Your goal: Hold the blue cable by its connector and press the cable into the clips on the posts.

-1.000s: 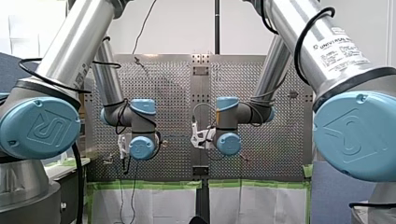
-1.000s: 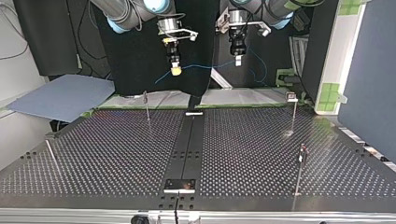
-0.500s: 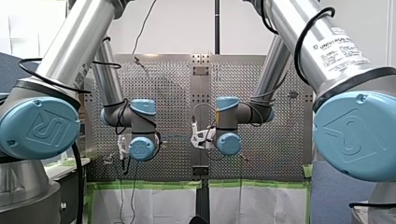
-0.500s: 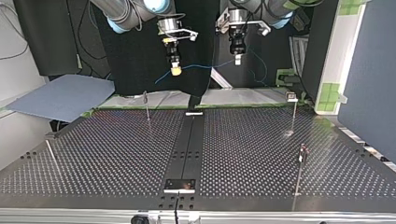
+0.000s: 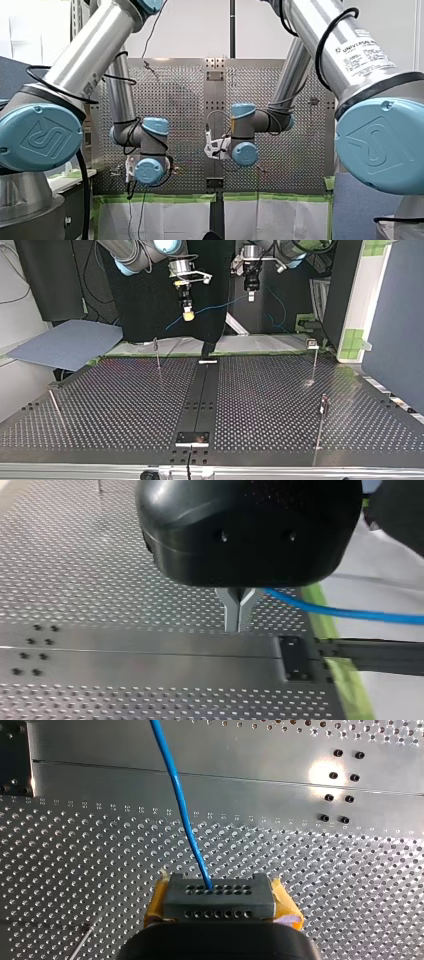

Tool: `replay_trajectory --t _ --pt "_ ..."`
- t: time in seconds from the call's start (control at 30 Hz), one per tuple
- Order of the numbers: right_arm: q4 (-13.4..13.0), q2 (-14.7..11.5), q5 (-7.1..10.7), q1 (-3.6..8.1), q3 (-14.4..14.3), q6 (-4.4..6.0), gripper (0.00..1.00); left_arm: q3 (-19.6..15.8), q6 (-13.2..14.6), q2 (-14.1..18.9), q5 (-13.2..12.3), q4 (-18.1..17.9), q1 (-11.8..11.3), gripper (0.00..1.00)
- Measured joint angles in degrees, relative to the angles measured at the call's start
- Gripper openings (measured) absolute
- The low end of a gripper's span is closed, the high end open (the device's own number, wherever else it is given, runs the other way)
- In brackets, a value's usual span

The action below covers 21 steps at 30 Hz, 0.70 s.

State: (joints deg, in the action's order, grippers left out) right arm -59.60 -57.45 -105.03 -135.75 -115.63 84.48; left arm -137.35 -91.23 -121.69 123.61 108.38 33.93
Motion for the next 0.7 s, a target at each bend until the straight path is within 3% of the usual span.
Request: replay_trajectory --t 0.33,0.53,0.7 --pt "0.42 0.4 -0.44 -0.43 0.42 0.43 0.0 0.0 0.0 -5.02 0.0 0.0 0.01 0.0" --pt "3.04 3.03 -3.03 -3.03 3.03 2.76 0.0 0.0 0.0 -5.65 0.0 0.0 0.01 0.0" --pt "5.72 5.72 -5.51 -5.03 5.6 3.36 0.0 0.0 0.0 -5.67 0.0 0.0 0.01 0.0"
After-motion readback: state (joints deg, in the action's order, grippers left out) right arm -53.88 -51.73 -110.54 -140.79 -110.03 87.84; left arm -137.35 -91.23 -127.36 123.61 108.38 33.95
